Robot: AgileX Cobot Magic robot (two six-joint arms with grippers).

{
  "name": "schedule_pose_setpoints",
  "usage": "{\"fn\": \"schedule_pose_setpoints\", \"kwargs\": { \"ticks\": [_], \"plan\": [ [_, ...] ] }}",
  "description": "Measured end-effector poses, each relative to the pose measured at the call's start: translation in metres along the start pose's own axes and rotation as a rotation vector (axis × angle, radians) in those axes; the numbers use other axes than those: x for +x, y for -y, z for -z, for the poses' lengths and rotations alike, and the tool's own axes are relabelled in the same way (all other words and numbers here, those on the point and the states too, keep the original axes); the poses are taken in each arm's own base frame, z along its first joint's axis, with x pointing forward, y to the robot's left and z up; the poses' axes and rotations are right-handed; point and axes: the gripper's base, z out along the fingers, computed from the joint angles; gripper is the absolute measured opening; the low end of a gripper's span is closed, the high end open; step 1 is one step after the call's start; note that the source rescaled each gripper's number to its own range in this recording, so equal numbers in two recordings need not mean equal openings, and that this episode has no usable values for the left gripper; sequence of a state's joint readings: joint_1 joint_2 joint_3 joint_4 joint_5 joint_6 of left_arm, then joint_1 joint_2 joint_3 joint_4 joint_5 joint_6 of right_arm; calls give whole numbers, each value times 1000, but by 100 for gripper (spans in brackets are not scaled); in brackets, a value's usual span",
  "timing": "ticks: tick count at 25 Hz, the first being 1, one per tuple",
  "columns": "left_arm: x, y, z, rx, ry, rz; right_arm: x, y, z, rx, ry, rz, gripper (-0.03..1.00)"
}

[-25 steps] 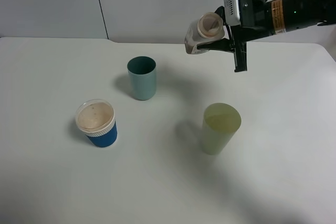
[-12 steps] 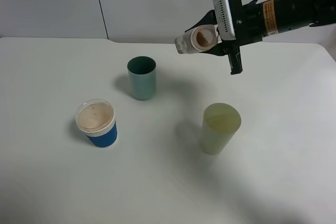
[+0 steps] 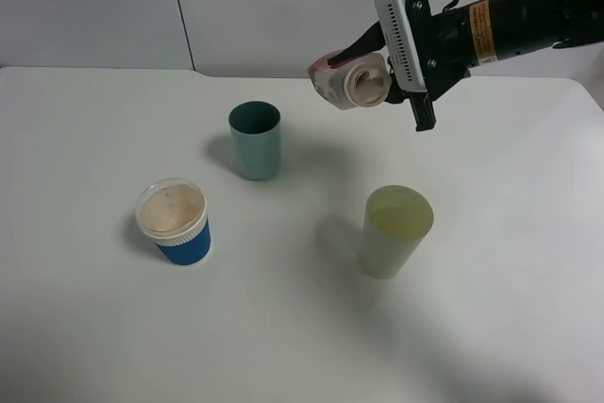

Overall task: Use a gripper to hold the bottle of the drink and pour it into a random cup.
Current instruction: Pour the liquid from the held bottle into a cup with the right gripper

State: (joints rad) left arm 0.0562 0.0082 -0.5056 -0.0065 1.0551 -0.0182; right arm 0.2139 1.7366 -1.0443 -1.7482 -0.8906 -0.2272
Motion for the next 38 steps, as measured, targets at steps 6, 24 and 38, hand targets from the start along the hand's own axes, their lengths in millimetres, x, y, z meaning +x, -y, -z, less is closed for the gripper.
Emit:
{"fn": "schedule_pose_setpoints", "kwargs": {
  "ticks": [6, 24, 38],
  "plan": [
    [0, 0, 0, 0, 0, 0, -6, 1, 0, 17, 66, 37, 1],
    [0, 0, 0, 0, 0, 0, -1, -1, 3, 6, 35, -3, 1],
    [0, 0, 0, 0, 0, 0, 17, 14, -15, 143, -385, -413, 1]
  ]
}}
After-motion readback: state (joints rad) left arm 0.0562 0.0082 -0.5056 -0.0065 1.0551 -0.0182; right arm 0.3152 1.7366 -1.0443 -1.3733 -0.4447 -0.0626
